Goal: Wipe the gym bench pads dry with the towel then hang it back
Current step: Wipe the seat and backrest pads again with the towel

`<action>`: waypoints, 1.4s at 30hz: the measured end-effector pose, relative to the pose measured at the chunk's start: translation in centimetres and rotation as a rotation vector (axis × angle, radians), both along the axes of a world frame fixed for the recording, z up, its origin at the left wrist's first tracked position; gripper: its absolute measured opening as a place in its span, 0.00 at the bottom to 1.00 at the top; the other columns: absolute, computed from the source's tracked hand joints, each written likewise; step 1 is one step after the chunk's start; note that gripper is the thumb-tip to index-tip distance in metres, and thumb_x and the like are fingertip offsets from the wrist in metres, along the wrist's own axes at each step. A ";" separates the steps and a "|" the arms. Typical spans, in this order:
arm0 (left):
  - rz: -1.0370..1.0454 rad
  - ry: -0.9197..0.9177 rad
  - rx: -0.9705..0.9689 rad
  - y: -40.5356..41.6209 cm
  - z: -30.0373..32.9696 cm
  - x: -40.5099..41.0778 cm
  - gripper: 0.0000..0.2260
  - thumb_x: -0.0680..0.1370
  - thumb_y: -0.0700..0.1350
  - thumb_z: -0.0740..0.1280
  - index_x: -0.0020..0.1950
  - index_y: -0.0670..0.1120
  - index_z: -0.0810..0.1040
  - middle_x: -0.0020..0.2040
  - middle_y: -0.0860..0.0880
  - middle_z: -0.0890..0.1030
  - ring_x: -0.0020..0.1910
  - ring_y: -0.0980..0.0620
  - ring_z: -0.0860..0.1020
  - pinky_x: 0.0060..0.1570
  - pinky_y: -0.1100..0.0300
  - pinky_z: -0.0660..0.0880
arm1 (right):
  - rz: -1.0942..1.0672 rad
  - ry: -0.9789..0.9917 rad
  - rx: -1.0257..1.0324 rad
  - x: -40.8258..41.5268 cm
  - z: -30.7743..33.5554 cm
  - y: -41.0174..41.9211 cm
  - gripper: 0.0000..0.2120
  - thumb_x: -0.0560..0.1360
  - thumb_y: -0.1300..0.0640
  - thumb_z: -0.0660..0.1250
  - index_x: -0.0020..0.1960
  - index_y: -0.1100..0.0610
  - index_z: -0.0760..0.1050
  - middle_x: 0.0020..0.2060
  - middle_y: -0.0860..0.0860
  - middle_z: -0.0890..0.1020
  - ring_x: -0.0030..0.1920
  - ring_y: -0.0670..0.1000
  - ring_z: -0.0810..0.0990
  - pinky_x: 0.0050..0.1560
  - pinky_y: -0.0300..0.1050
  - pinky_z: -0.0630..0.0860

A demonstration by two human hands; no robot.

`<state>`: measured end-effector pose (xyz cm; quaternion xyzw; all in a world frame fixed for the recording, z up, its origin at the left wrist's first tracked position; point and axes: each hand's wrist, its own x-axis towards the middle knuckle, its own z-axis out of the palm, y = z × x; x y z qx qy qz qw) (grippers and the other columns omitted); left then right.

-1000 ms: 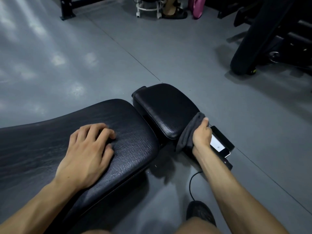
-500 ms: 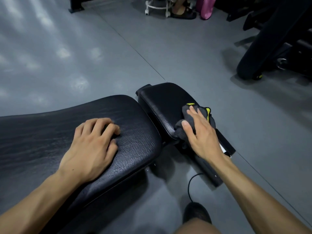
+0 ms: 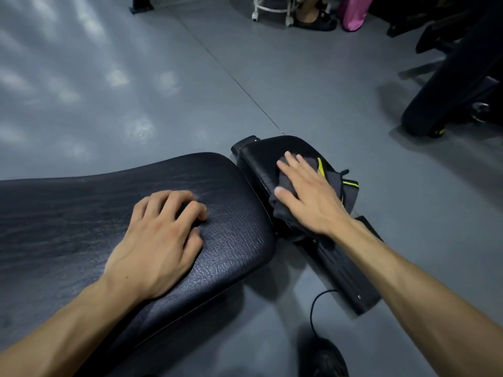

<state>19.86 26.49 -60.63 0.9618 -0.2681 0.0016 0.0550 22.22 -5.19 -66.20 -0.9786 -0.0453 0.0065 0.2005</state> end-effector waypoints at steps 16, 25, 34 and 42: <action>0.001 -0.026 -0.031 0.2 -0.2 0.0 0.10 0.78 0.53 0.57 0.57 0.55 0.73 0.62 0.55 0.72 0.64 0.46 0.69 0.66 0.48 0.64 | -0.450 -0.103 0.255 -0.8 0.2 -3.9 0.22 0.81 0.44 0.63 0.71 0.53 0.74 0.69 0.50 0.77 0.71 0.53 0.72 0.71 0.49 0.67; 0.003 -0.039 -0.042 0.3 -0.3 0.0 0.10 0.78 0.53 0.56 0.56 0.55 0.72 0.61 0.55 0.72 0.64 0.47 0.69 0.66 0.48 0.64 | -0.871 0.124 0.335 0.0 2.2 -4.7 0.26 0.67 0.35 0.72 0.35 0.59 0.75 0.34 0.51 0.82 0.41 0.58 0.81 0.41 0.49 0.75; 0.004 -0.037 -0.046 0.5 -0.2 0.0 0.11 0.78 0.53 0.56 0.56 0.56 0.73 0.60 0.55 0.73 0.63 0.47 0.69 0.66 0.48 0.65 | -1.017 0.025 0.752 -1.3 3.9 -5.3 0.09 0.67 0.61 0.71 0.46 0.54 0.80 0.40 0.53 0.84 0.40 0.52 0.82 0.43 0.46 0.78; 0.004 -0.043 -0.058 0.4 -0.3 0.1 0.11 0.78 0.54 0.55 0.56 0.56 0.73 0.60 0.55 0.73 0.63 0.47 0.70 0.66 0.49 0.64 | -0.918 0.150 0.574 -1.9 2.8 -3.6 0.16 0.69 0.42 0.76 0.34 0.54 0.80 0.32 0.48 0.81 0.36 0.49 0.78 0.40 0.45 0.75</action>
